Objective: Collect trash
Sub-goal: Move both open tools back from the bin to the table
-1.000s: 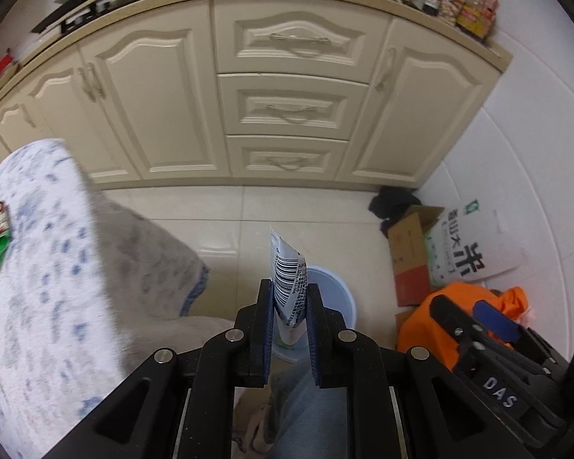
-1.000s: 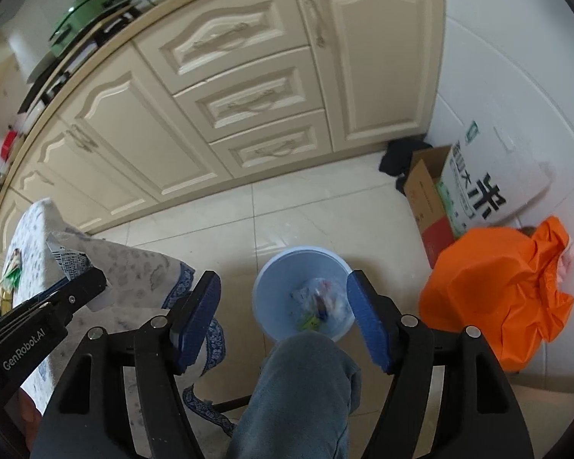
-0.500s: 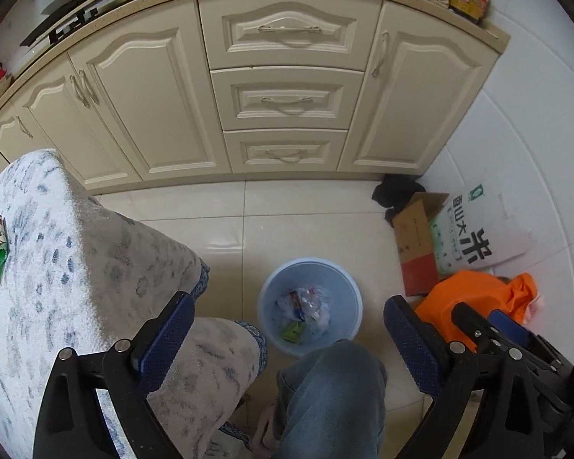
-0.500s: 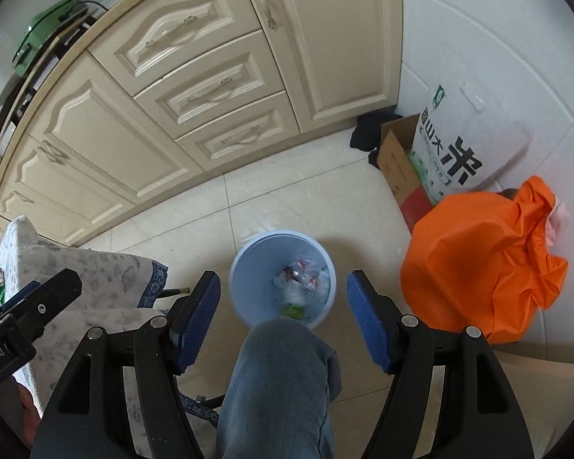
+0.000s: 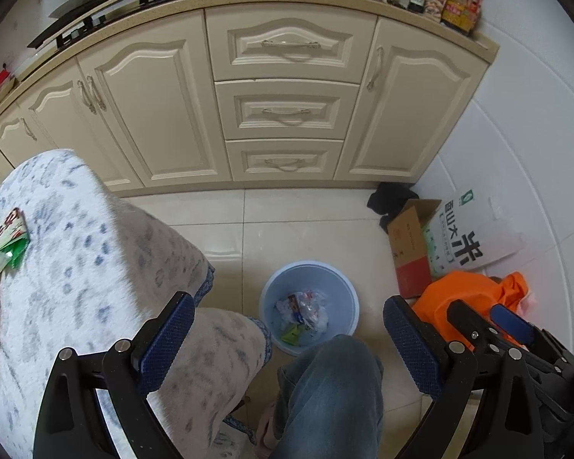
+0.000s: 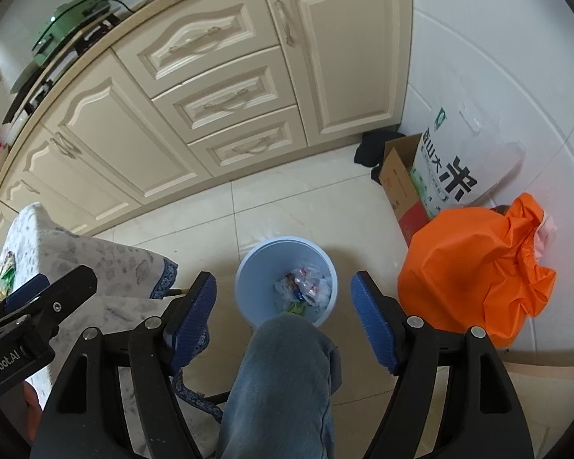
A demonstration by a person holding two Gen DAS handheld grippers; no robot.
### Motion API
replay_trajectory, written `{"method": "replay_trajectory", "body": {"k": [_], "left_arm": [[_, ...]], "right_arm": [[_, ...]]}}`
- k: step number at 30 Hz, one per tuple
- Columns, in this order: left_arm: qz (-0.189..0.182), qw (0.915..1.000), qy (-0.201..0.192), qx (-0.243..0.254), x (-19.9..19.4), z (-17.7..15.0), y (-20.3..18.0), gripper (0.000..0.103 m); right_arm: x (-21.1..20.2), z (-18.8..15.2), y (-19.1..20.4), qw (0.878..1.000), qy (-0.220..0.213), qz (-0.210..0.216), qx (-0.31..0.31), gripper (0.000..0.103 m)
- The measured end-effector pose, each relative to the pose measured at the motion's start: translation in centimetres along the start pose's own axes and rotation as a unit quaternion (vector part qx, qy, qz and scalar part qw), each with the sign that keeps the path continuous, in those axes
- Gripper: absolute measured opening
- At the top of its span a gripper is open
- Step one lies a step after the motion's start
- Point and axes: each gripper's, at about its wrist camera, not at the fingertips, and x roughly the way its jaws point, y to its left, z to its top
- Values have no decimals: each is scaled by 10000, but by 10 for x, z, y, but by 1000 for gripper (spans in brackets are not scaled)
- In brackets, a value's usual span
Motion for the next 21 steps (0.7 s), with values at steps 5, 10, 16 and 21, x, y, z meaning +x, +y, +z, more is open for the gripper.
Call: {"method": "replay_trajectory", "body": {"k": [5,10,16,21], "left_arm": [[-19,9999,-113,-106,-27,-14,16,97],[82,9993,-270,-257,-57,-34,42,97],[310,9962,-467,-667,-101,-65,81,97],[536,9910,-618,-1061,-138,-93,115,97]], "right_arm": [[-13,-6,20,9999,-43,41,-143,76],[-26,-12,50,9988,-162,188,-415,76],[-37,-22,96,9950,-195,478,-854,76],[-44,-35,138,9892,-223,720,-1254,77]]}}
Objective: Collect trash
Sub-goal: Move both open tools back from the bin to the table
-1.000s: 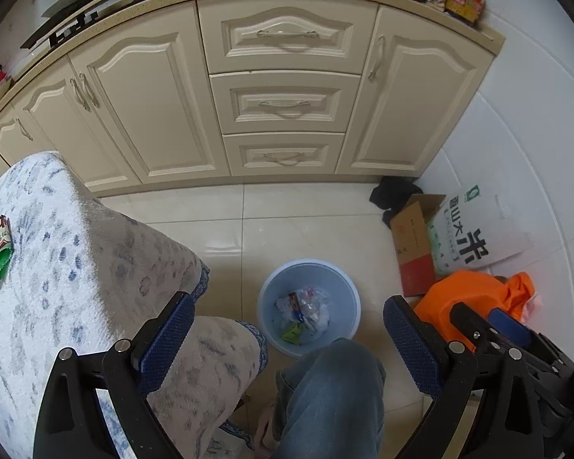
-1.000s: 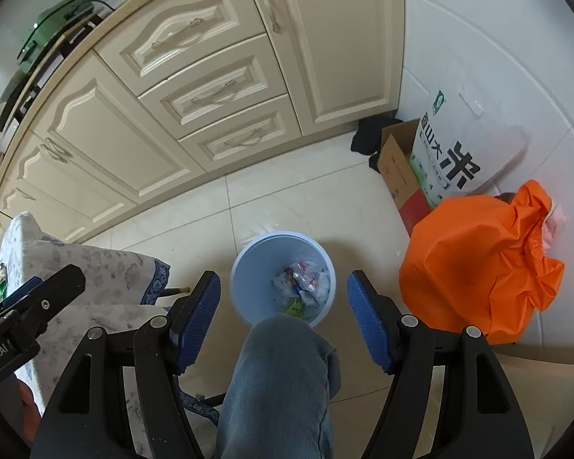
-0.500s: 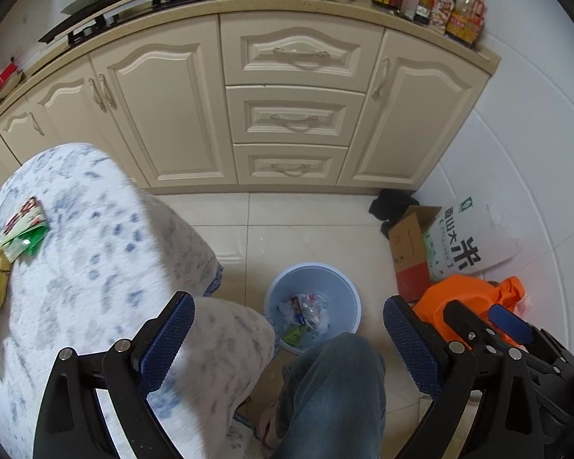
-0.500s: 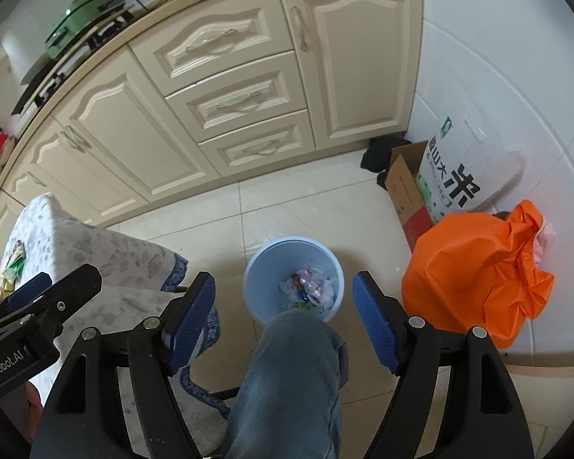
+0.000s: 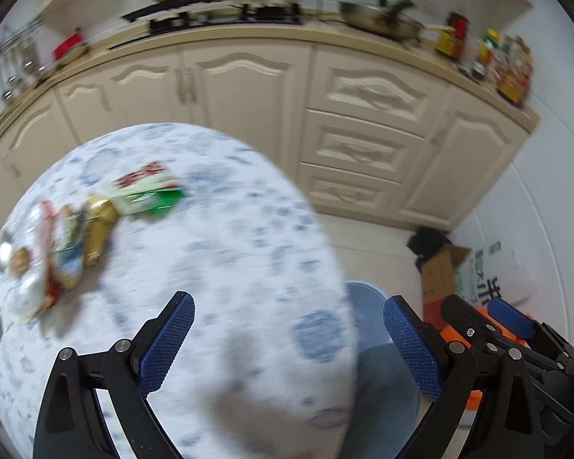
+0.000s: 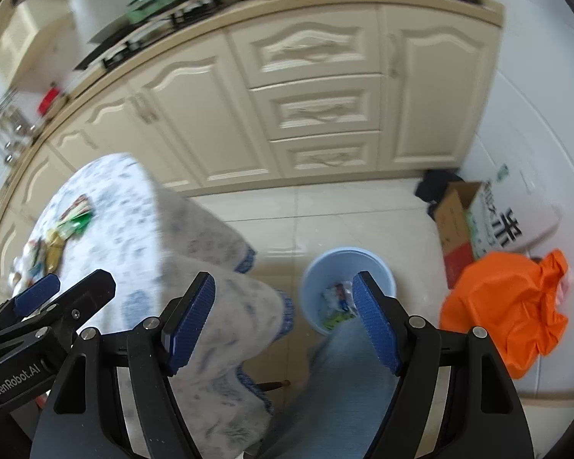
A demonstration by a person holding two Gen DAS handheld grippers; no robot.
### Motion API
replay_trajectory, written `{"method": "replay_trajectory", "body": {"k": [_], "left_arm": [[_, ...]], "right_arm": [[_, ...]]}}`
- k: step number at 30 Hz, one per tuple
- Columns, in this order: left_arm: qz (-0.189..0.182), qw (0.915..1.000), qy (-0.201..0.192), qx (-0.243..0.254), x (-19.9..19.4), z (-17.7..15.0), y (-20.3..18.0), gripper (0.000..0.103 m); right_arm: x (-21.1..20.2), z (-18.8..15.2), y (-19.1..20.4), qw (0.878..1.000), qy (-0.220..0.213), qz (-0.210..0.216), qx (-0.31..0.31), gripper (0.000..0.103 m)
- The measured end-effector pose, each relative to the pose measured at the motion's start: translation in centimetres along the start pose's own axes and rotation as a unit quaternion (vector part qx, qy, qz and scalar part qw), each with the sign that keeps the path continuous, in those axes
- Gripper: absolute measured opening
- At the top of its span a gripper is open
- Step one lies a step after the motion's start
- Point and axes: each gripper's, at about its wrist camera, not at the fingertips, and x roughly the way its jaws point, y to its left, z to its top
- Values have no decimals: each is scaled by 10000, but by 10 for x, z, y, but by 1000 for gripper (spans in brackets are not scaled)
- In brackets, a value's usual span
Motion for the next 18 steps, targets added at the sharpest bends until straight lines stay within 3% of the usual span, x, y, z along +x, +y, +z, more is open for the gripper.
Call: {"method": "replay_trajectory", "body": {"k": [7,18], "left_arm": [[390,9969,-147,-669,-43,-21,66,98],[988,9805,-320,-1669,-96,-57,172,97]], "right_arm": [[4,-11,70,9974,78,353,-629,79],[11,-35,183,9843,281,877,-1503,80]]}}
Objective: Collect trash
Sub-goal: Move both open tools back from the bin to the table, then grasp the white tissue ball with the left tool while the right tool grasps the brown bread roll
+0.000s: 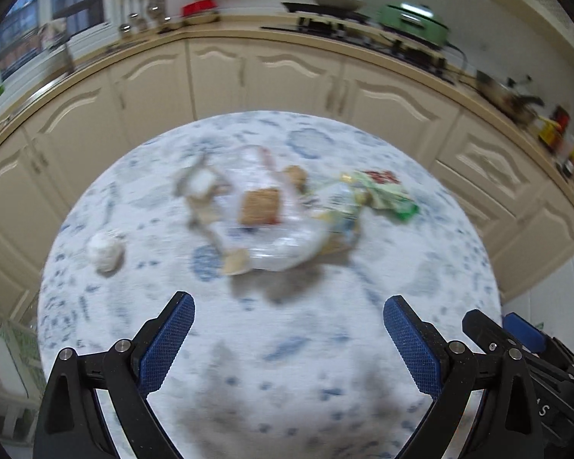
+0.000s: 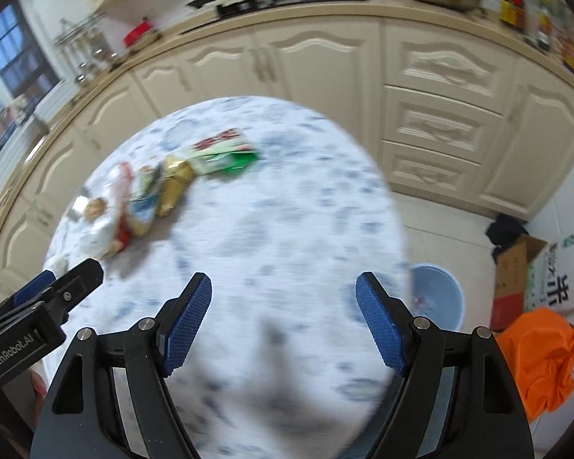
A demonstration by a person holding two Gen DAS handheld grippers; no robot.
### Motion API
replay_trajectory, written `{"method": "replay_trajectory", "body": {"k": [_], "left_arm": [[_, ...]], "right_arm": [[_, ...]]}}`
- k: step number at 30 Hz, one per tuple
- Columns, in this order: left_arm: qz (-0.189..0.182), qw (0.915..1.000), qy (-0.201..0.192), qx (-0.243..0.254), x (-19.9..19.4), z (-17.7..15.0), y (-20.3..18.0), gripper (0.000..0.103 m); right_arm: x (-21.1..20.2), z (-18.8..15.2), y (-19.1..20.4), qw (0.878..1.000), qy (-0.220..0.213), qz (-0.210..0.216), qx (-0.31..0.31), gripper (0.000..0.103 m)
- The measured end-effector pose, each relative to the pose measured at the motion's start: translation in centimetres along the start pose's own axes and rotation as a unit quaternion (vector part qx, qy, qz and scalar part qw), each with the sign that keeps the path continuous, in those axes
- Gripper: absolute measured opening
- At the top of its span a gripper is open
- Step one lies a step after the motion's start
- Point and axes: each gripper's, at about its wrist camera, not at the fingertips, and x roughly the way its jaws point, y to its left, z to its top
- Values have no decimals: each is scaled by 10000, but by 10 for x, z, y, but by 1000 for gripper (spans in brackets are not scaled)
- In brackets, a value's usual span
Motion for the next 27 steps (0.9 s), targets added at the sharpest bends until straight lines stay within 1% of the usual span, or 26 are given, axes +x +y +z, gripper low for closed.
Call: {"method": "replay_trajectory", "body": {"k": [2,5,10,15,17,20,22,23,25,26,27], "left_arm": [[83,9999,-61,-140,-1,4,21,97],[348,9987,-98,-355,2,9,52,97],[616,9957,-40,-692,14,16,94,96],[739,9943,-18,-767,34,27,120,95],[741,9941,10,-793,44,30,129,93],[762,9937,180,-804,68,37,140,84],[812,9927,316,-835,86,39,147,76],[802,9924,348,-868,93,39,151,74],[744,9911,375,-1040,107,40,161,63],[785,9913,206,-1039,107,40,163,55],[759,9910,149,-1095,107,40,166,32]], "right_arm": [[3,2,16,9999,13,58,-139,80],[9,6,45,9992,24,175,-364,80],[20,13,83,9975,23,263,-649,80],[34,20,109,9963,70,261,-822,80],[40,24,119,9957,88,258,-886,80],[45,28,125,9954,102,224,-928,80],[49,31,129,9953,115,199,-943,80],[51,33,131,9952,119,170,-960,80],[53,36,134,9948,118,122,-1002,80],[55,37,135,9947,131,106,-1018,80],[56,38,136,9946,140,101,-1028,80]]}}
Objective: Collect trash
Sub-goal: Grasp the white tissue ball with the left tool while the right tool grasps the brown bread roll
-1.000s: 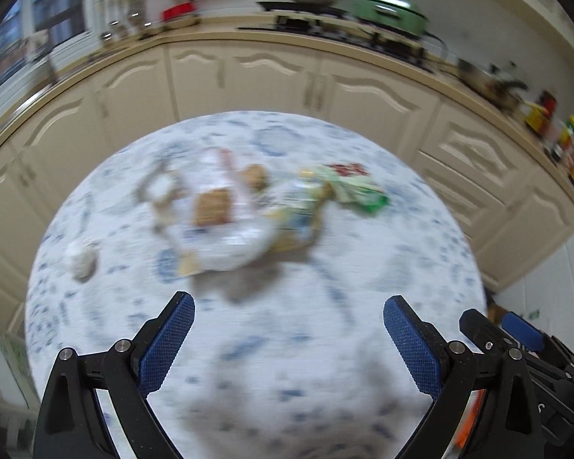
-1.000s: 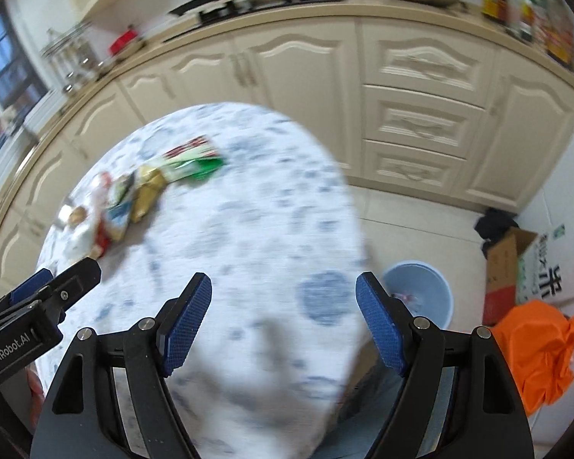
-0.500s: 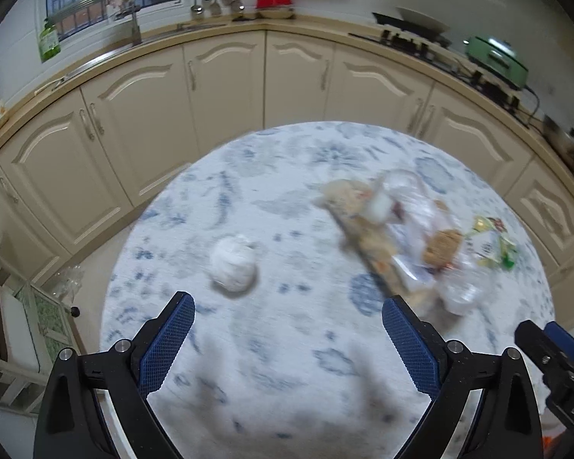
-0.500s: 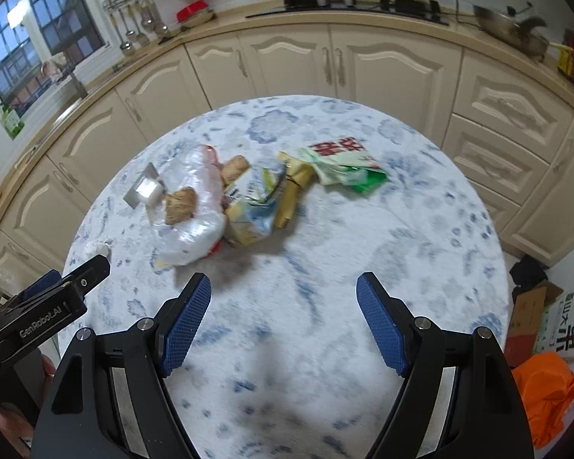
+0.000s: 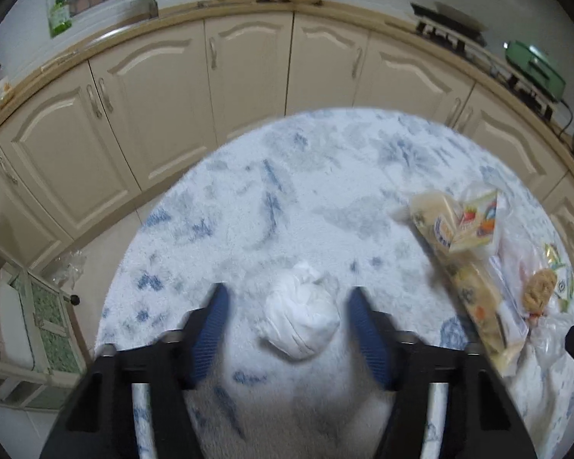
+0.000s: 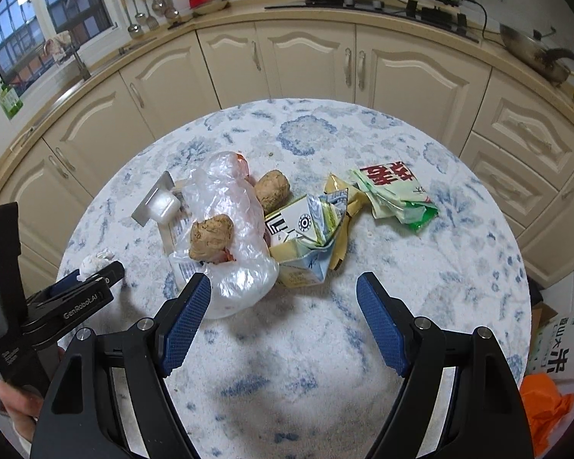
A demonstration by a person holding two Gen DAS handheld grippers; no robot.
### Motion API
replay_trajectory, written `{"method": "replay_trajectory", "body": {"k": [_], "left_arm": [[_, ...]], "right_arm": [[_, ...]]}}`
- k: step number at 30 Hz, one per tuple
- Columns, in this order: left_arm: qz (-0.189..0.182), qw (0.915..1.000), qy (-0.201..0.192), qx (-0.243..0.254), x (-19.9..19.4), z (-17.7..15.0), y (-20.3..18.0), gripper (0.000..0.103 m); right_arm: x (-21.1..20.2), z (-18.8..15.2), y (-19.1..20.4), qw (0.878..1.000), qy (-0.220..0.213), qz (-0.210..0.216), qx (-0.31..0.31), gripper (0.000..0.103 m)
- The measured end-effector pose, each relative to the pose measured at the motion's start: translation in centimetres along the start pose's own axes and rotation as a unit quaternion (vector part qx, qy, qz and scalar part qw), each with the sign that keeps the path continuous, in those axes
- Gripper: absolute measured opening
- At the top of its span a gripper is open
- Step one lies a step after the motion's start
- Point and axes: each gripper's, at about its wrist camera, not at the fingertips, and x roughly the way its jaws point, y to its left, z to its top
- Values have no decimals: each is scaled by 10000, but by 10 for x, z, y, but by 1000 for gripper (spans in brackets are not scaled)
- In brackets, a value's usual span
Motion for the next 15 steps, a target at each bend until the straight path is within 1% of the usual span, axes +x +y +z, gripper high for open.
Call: {"method": "replay_trajectory", "body": {"k": [1,3,5,10,12,15], "left_arm": [[29,10000,-36,-68,0,1,4,28],[-199,9996,-21,-221,3,2,12,28],[-316,9990,11,-315,3,0,18,28],[-324,9986,4,-423,-1,-4,26,28],[-338,9984,11,-449,-6,-6,28,28],[-307,9983,62,-496,-10,-9,30,28]], "right_arm": [[1,1,1,10000,12,-7,-24,80],[4,4,1,10000,18,-30,-51,80],[4,7,2,10000,-13,-4,-35,80],[-2,12,4,9997,-245,15,-75,80],[-2,13,8,9993,-283,184,-163,80],[1,13,15,9987,-271,364,-214,74]]}}
